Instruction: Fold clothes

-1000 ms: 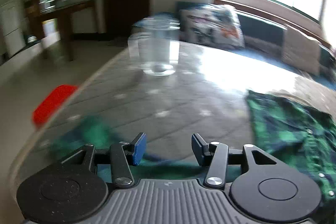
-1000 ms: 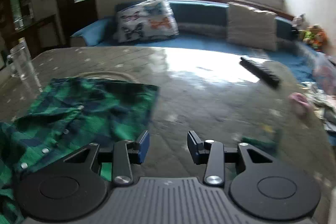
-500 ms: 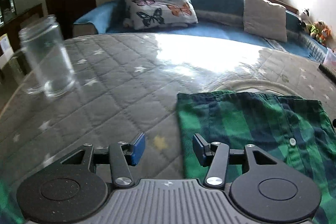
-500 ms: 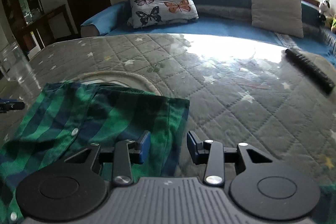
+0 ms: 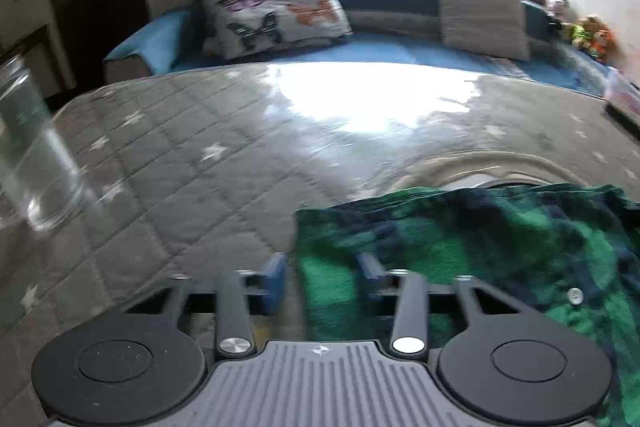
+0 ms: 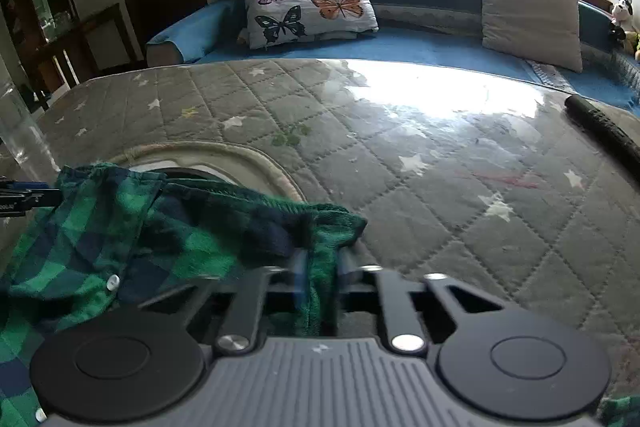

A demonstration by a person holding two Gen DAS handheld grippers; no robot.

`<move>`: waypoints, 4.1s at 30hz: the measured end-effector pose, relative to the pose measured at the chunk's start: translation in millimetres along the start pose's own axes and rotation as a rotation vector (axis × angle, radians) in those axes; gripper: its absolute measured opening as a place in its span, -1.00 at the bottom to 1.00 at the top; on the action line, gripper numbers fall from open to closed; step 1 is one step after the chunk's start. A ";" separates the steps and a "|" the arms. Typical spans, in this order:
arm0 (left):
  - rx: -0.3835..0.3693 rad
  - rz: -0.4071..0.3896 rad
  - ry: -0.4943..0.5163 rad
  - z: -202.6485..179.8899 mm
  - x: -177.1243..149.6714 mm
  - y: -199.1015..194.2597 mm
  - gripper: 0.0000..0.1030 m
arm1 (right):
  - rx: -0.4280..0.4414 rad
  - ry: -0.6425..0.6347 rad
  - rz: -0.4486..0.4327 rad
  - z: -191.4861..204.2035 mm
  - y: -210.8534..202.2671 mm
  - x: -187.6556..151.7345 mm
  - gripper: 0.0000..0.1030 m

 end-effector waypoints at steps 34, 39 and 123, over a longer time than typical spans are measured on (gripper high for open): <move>0.002 -0.014 0.153 -36.9 2.3 -15.1 -0.55 | 0.097 -0.345 -0.070 82.1 -61.8 44.8 -0.48; -0.069 0.025 0.202 -64.3 -35.0 -26.6 -0.55 | 0.185 -0.425 -0.007 107.4 -87.1 -5.6 -0.47; -0.478 0.069 0.395 -217.6 -148.1 -73.9 -0.79 | -0.367 0.175 -0.090 -144.6 -149.4 -138.9 -0.42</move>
Point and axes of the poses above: each gripper's, at about its wrist camera, not at the fingertips, and y roughly the way its jaws point, z to its left, x to its top, the point moved 5 cm from there along y, roughly the way its jaws point, and after that the axes turned 11 degrees about -x, right-handed, at the moved point
